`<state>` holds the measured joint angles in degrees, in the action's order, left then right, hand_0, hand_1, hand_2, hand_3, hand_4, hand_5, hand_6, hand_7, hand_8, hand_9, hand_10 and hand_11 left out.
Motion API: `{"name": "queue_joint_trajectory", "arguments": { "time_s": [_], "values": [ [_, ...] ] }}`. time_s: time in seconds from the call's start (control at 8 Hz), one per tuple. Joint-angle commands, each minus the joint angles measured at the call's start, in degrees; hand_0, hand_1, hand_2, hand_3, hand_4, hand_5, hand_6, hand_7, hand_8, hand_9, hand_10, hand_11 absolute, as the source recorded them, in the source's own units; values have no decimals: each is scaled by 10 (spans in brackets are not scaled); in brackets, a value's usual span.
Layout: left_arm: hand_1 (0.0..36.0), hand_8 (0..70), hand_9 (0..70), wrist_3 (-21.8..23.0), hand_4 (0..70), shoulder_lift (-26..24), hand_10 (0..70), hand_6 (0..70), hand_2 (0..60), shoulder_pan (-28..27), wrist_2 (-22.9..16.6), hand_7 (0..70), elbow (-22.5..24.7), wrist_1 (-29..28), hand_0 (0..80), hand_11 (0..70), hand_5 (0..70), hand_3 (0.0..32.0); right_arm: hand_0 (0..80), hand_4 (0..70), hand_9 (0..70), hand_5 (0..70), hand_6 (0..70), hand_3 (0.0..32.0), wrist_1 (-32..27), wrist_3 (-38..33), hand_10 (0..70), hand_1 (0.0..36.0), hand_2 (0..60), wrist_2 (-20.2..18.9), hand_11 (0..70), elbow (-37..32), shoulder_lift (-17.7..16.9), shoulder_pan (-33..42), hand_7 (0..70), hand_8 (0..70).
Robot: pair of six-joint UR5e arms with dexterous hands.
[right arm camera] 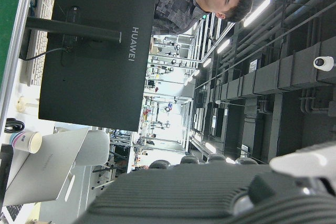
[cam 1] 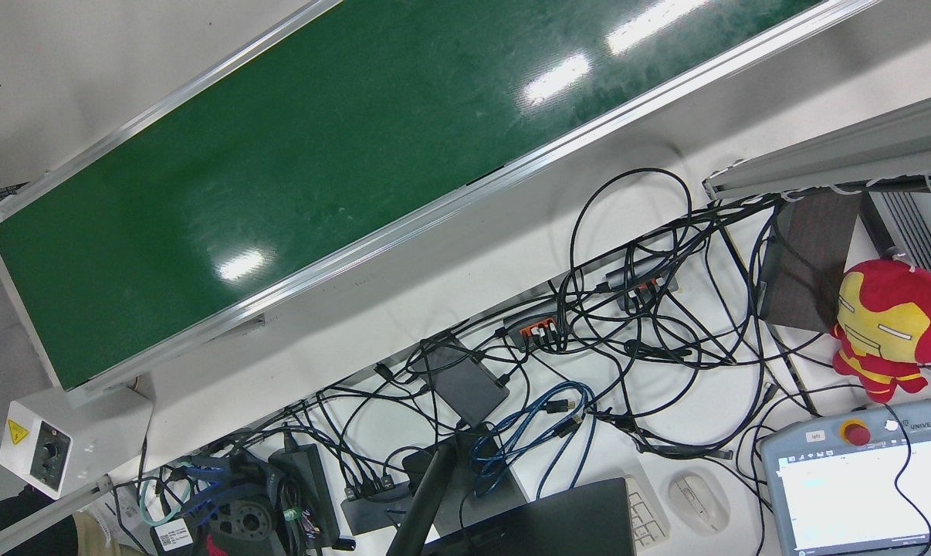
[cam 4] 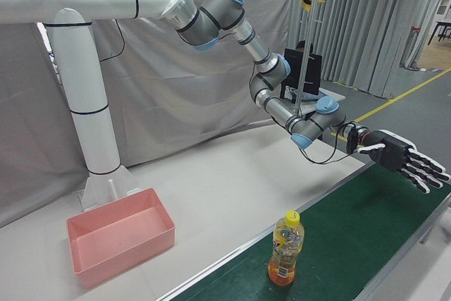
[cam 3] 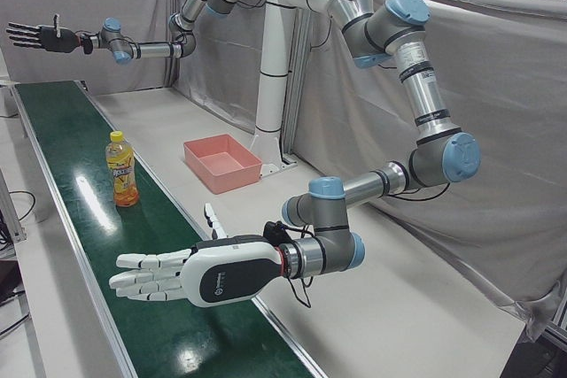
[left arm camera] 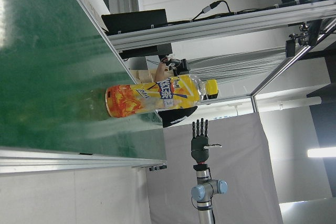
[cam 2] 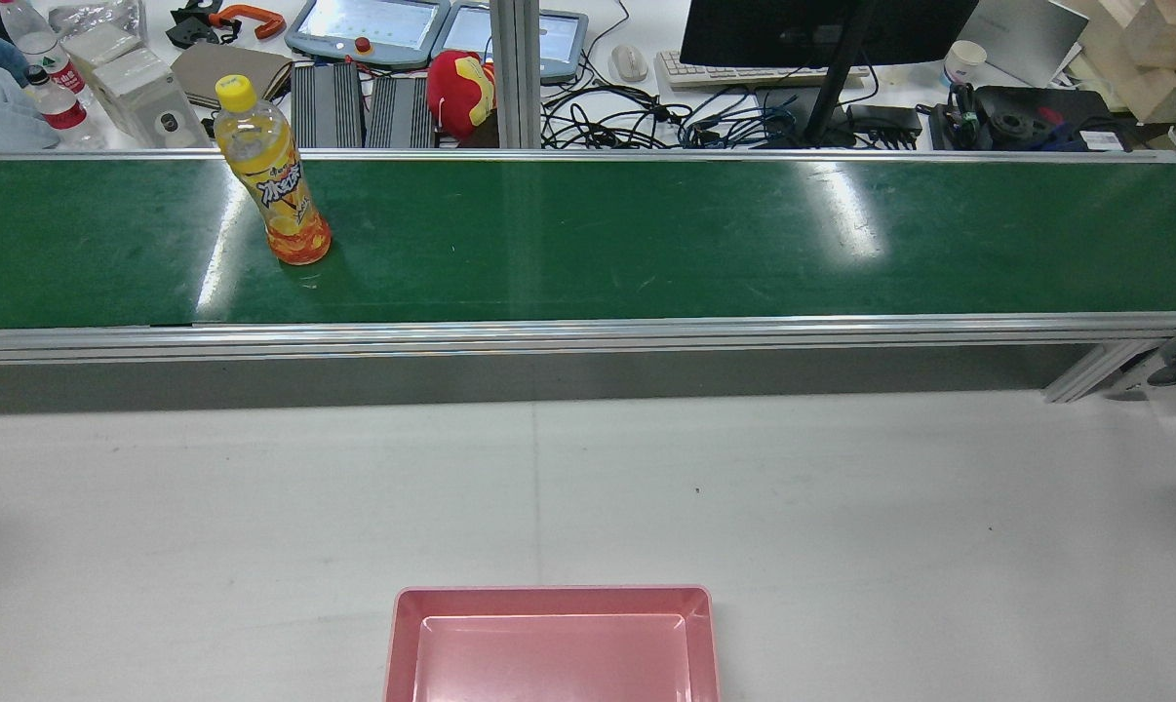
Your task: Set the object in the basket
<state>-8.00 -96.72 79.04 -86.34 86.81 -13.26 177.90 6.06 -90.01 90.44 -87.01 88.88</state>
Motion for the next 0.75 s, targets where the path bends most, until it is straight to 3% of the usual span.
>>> {"name": "queue_joint_trajectory", "arguments": {
  "time_s": [0.0, 0.12, 0.38, 0.62],
  "values": [
    [154, 46, 55, -2, 7, 7, 73, 12, 0, 0, 1, 2, 2, -19, 593, 128, 128, 20, 0, 0, 0, 0, 0, 0, 1, 0, 0, 0, 0, 0, 0, 0, 0, 0, 0, 0],
    [153, 52, 65, -7, 10, 4, 83, 11, 0, -5, 0, 5, 5, -19, 584, 143, 157, 10, 0, 0, 0, 0, 0, 0, 1, 0, 0, 0, 0, 0, 0, 0, 0, 0, 0, 0],
    [170, 54, 67, -54, 26, -15, 87, 13, 0, -46, 0, 6, 32, 43, 608, 151, 190, 2, 0, 0, 0, 0, 0, 0, 1, 0, 0, 0, 0, 0, 0, 0, 0, 1, 0, 0],
    [176, 57, 72, -59, 20, -29, 97, 15, 0, -68, 20, 9, 35, 40, 608, 166, 203, 0, 0, 0, 0, 0, 0, 0, 1, 0, 0, 0, 0, 0, 0, 0, 0, 0, 0, 0]
  ]
}}
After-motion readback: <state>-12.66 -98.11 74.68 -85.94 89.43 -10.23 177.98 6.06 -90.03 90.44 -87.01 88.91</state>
